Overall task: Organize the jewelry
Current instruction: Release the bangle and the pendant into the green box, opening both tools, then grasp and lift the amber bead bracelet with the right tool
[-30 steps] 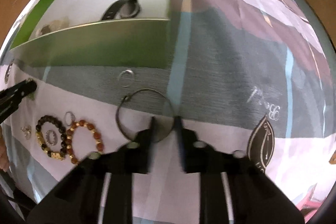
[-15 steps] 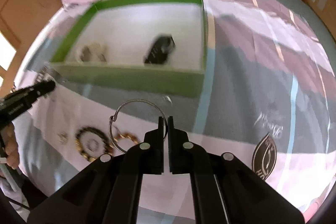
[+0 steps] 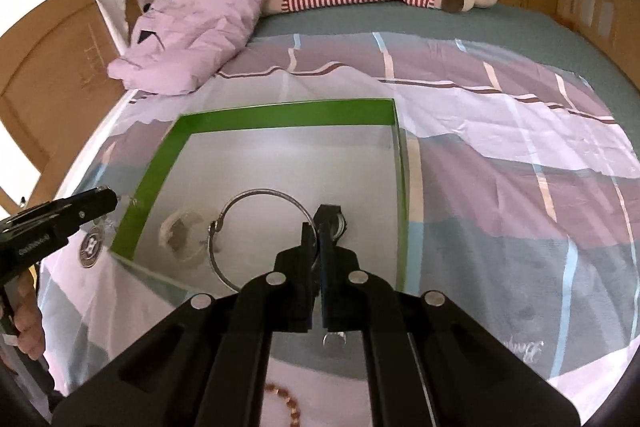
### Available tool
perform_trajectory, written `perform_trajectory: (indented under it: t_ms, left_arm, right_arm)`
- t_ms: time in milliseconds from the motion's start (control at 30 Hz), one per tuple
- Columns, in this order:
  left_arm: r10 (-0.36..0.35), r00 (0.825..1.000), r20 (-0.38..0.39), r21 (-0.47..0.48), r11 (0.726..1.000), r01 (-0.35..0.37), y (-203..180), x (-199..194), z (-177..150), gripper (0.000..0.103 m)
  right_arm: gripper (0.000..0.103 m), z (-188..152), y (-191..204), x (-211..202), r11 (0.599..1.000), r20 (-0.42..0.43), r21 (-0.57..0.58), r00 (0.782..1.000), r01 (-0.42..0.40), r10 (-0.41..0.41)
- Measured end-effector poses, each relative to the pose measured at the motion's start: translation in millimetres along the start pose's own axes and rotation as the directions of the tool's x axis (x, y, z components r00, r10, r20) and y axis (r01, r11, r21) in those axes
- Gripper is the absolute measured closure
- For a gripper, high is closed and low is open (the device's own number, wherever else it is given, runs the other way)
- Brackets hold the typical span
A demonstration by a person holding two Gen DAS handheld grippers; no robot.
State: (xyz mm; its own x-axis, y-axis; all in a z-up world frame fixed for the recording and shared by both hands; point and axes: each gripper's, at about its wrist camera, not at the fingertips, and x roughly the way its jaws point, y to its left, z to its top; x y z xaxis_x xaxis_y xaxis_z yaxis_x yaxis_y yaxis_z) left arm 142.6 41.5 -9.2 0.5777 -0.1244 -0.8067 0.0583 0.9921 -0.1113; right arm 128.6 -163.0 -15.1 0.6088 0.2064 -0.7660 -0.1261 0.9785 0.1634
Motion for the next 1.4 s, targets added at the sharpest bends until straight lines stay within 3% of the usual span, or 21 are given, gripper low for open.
perform_trajectory:
  t_ms: [133,200,233,300,333,467,533,600,767,867,1100,1167,1233,1300,1333,1400]
  left_arm:
    - [-0.009,1.000,-0.016,-0.006,1.000,0.009,-2.1,17.3,4.9,0.078]
    - [-0.009,1.000,-0.017,-0.004,1.000,0.009,-4.8,21.4,3.0,0.070]
    - [-0.005,1.000,-0.021,-0.005,1.000,0.005,-5.9,21.8,0.9,0.061]
    - [-0.013,0.999,-0.035,0.007,1.000,0.014,-9.8,18.4,-4.1,0.060]
    - [-0.019,0.999,-0.040,0.016,1.000,0.019,-11.6,15.6,-5.5,0.060]
    - [-0.075,0.996,-0.058,0.073,0.994,0.079,-21.9,-17.3,-24.5,0.060]
    - [-0.079,0.995,-0.064,0.117,0.989,0.086,-25.2,-30.6,-42.0,0.060]
    - [-0.088,0.993,-0.080,0.117,0.988,0.097,-21.4,-35.4,-63.1,0.059]
    - [-0.087,0.974,-0.208,0.083,0.991,0.106,-12.4,-15.1,-105.2,0.058]
    - [-0.091,0.965,-0.246,0.103,0.988,0.119,-20.0,-6.7,-115.5,0.050]
    - [-0.013,0.954,-0.299,0.197,0.978,0.075,-38.0,19.5,-134.3,0.049]
    - [0.019,0.954,-0.300,0.211,0.976,0.047,-39.7,27.2,-138.6,0.056]
    - [0.065,0.959,-0.277,0.214,0.977,-0.004,-36.8,25.5,-133.8,0.069]
    - [0.130,0.962,-0.240,0.172,0.981,-0.089,-22.2,22.5,-124.9,0.071]
    - [0.135,0.962,-0.236,0.128,0.986,-0.107,-10.7,21.5,-120.5,0.071]
    - [0.084,0.964,-0.253,0.070,0.995,-0.068,0.4,19.9,-116.2,0.071]
  right_arm:
    - [0.100,-1.5,-1.0,19.9,1.000,-0.027,-0.013,0.999,0.026,-0.027]
    - [0.100,-4.3,-3.3,29.2,1.000,-0.054,-0.007,0.998,0.027,-0.027]
    - [0.098,-5.8,-4.1,33.2,1.000,-0.076,-0.015,0.997,0.023,-0.024]
    - [0.086,-6.4,-3.5,29.5,0.999,-0.080,-0.029,0.996,0.028,-0.030]
    - [0.075,-5.7,-3.7,24.3,0.999,-0.072,-0.027,0.997,0.023,-0.025]
    - [0.072,-5.5,-5.7,-8.8,0.997,-0.049,0.009,0.995,-0.082,0.083]
    - [0.072,-15.8,-7.4,-25.3,0.989,-0.087,0.006,0.985,-0.148,0.148]
    - [0.072,-30.9,-5.8,-27.4,0.983,-0.191,-0.021,0.966,-0.184,0.177]
    - [0.072,-56.2,-7.8,7.8,0.996,-0.337,-0.037,0.939,-0.082,0.065]
    - [0.072,-62.9,-11.3,27.4,0.999,-0.348,-0.042,0.938,-0.011,-0.005]
    - [0.072,-69.9,-0.4,58.9,0.993,-0.355,-0.086,0.929,0.077,-0.103]
    - [0.085,-73.2,5.3,55.3,0.991,-0.371,-0.115,0.923,0.061,-0.100]
    - [0.085,-78.4,5.4,48.7,0.992,-0.390,-0.119,0.917,0.039,-0.083]
    - [0.086,-81.8,1.3,40.0,0.991,-0.383,-0.123,0.919,0.052,-0.096]
    - [0.085,-82.3,-2.4,32.9,0.990,-0.372,-0.123,0.922,0.063,-0.105]
    - [0.085,-82.0,-8.7,20.4,0.992,-0.352,-0.114,0.931,0.063,-0.099]
